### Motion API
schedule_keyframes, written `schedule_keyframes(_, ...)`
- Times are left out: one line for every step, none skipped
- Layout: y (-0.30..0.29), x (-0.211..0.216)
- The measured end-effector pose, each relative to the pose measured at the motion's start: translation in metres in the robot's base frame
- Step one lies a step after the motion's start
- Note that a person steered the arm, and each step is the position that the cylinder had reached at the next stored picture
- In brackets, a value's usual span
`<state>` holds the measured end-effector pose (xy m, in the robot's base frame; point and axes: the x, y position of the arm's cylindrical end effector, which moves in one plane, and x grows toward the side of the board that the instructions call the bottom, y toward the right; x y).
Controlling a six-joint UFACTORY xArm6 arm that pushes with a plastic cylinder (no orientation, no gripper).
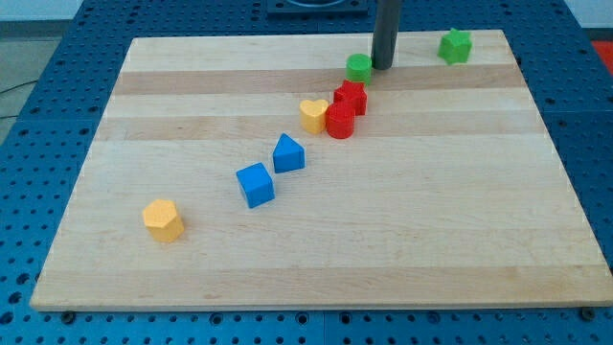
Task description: Move the green star towards the top right of the green circle
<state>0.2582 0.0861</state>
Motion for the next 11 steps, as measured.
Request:
schedule_keyframes(-0.051, 0.055)
schedule_keyframes(-0.047, 0.037)
schedule_keyframes(-0.044, 0.027)
schedule_keyframes(0.019, 0.043)
schedule_keyframes(0.122, 0.035)
schedule_keyframes(0.156, -0.025)
schedule_keyframes(0.111, -0.014)
schedule_keyframes(0.151, -0.020)
schedule_keyframes(0.156, -0.053)
schedule_keyframes(0.105, -0.058)
schedule_keyframes(0.017, 0.001)
